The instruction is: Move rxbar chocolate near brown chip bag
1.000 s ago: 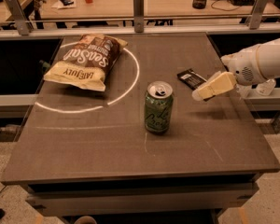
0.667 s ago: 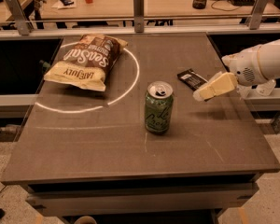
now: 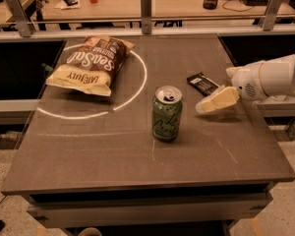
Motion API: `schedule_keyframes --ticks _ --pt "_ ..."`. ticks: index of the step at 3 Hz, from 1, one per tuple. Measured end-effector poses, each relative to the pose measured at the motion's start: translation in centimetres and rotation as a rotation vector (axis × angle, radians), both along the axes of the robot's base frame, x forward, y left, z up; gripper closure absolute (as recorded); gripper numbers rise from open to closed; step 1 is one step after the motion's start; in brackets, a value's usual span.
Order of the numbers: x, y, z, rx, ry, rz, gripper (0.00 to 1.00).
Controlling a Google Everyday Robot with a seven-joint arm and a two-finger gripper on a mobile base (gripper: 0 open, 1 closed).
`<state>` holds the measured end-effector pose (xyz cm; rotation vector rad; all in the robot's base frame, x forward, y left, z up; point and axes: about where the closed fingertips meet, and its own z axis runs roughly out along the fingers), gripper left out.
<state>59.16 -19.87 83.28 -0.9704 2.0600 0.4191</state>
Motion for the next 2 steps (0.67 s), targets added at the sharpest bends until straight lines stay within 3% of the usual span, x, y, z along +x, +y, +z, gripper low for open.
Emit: schedule_keyframes --ticks 1,2 --pt "0.47 0.33 -0.79 0.003 0.008 0.003 0.00" --pt "0.85 0.72 -1.46 0.007 0.012 0.009 0.17"
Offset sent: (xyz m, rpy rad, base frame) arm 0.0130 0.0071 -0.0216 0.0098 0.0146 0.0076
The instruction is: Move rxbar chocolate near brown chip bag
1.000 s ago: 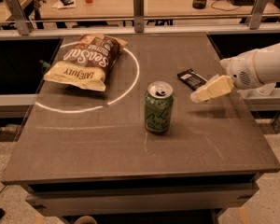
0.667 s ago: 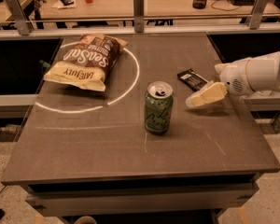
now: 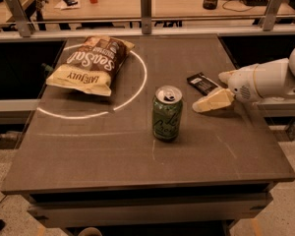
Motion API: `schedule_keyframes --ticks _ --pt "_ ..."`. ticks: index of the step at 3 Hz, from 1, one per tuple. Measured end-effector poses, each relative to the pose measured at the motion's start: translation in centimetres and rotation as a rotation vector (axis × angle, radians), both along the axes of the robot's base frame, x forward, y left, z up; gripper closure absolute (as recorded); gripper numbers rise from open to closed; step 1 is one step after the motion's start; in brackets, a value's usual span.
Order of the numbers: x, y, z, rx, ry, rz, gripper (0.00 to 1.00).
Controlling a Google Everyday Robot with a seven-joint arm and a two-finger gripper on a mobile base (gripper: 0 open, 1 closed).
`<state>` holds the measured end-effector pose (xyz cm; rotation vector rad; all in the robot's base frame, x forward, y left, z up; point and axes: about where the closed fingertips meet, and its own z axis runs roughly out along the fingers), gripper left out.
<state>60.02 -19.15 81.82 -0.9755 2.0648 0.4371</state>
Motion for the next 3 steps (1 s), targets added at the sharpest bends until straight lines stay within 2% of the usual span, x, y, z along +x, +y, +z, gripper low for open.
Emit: schedule_keyframes --ticks 3 --pt "0.20 0.39 0.34 -0.002 0.001 0.011 0.87"
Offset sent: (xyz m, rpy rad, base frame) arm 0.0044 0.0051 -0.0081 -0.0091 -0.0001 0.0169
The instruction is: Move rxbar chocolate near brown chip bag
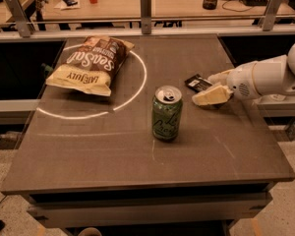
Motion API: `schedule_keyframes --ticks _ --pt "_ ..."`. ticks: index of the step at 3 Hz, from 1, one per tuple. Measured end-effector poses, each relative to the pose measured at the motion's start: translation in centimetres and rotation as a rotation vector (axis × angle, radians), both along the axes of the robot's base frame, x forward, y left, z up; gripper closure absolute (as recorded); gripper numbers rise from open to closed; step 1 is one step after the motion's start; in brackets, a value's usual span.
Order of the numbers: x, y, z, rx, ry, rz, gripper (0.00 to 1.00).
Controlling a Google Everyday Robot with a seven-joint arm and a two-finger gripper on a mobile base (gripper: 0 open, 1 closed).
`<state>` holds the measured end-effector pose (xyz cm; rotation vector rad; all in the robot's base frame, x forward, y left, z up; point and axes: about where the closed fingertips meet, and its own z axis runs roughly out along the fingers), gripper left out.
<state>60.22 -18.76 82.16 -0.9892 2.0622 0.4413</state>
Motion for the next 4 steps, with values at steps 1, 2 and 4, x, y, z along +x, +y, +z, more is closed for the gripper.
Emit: schedule_keyframes --ticks 1,2,4 --pt "0.0 0.0 0.3 0.000 0.000 0.000 1.00" --pt "0.0 0.0 0.5 0.000 0.000 0.000 1.00" --pt "0.7 4.3 2.5 0.064 -0.063 0.134 1.00"
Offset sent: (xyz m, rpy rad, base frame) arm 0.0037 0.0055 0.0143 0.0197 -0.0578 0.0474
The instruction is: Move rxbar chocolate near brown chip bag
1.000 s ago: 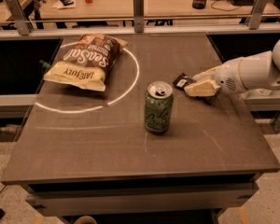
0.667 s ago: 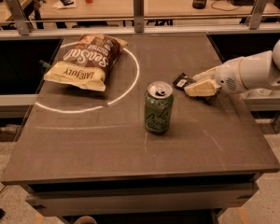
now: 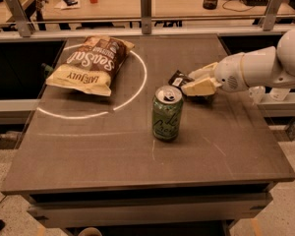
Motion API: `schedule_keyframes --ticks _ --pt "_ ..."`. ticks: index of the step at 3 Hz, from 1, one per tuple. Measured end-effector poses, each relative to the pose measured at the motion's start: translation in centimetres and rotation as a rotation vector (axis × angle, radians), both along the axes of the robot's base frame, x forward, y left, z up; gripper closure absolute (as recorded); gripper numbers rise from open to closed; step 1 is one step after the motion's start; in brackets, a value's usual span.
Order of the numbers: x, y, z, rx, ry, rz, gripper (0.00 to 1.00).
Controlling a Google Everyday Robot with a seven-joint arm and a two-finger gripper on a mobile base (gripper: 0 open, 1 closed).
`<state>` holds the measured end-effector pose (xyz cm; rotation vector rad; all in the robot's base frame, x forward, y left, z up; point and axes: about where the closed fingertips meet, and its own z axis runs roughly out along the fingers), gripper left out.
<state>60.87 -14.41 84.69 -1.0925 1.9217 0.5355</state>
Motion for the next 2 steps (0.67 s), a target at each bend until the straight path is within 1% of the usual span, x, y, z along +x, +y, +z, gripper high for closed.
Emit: schedule_keyframes --ticks 1,2 --pt "0.7 3.2 1.9 0.044 -0.032 0.068 1.00" --pt "1.7 6.3 3.4 0.024 -0.044 0.116 1.00"
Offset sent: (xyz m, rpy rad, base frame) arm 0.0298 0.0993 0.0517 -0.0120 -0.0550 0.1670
